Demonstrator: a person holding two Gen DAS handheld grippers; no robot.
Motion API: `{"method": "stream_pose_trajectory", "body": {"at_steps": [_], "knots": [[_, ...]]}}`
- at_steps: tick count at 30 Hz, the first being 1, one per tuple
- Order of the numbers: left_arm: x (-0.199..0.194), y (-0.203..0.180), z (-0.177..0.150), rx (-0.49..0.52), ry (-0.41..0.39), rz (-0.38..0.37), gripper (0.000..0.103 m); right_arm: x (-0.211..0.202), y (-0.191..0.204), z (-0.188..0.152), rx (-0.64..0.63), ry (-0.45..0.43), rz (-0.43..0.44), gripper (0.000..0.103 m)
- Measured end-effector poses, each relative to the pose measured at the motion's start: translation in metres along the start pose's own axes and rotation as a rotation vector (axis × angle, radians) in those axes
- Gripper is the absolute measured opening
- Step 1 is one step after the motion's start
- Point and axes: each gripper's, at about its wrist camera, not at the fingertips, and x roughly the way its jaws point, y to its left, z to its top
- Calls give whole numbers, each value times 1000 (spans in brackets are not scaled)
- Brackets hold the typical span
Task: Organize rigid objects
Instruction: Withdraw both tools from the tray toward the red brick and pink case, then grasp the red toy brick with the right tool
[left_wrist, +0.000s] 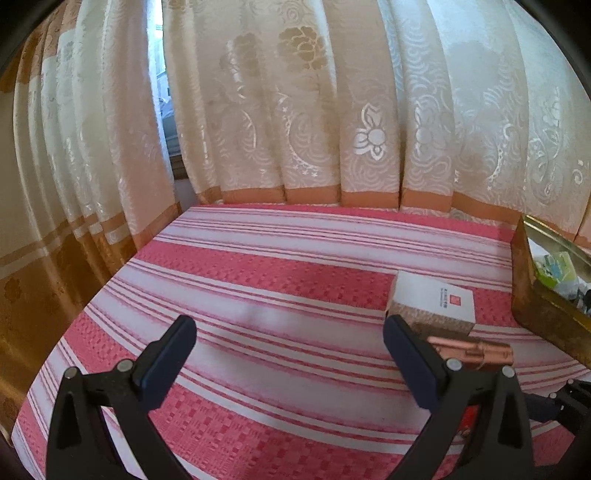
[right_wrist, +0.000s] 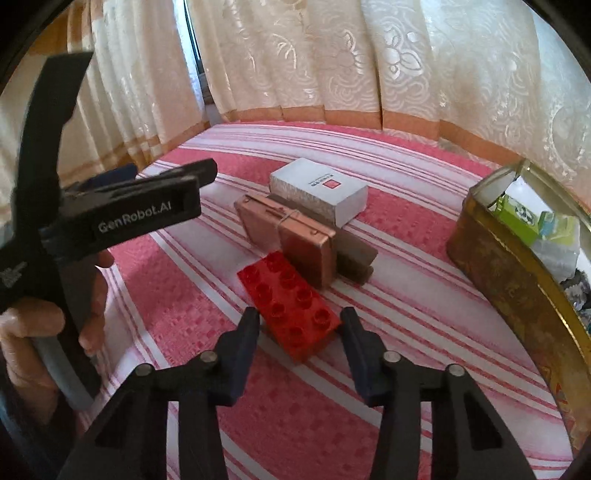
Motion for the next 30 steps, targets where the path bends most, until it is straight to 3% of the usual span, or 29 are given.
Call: {"method": "stream_pose_trajectory", "body": {"at_steps": [4,10,14,20,22,27,29,30], "knots": [[0,2,0,-10,3,-30,102,-5,-7,-5,21,3,70,38],[0,4,0,-22,5,-20,102,-14,-7,-17,1,22,158,36],[1,7,0,-44,8,-25,102,-16,0,-16,-36,-12,101,37],[0,7,1,-50,6,-30,102,-6,15,-14,-102,19,64,48],[0,7,1,-51,6,-33,102,-5,16,-12,-113,16,45,63],[0,5,1,-41,7,-42,102,0,11,-1,-80,-9,58,64],[0,4,1,-36,9,-43,102,6,11,1,-76,11,56,51],[0,3,1,-34,10,-45,102,6,12,2,-80,12,42,36]]}}
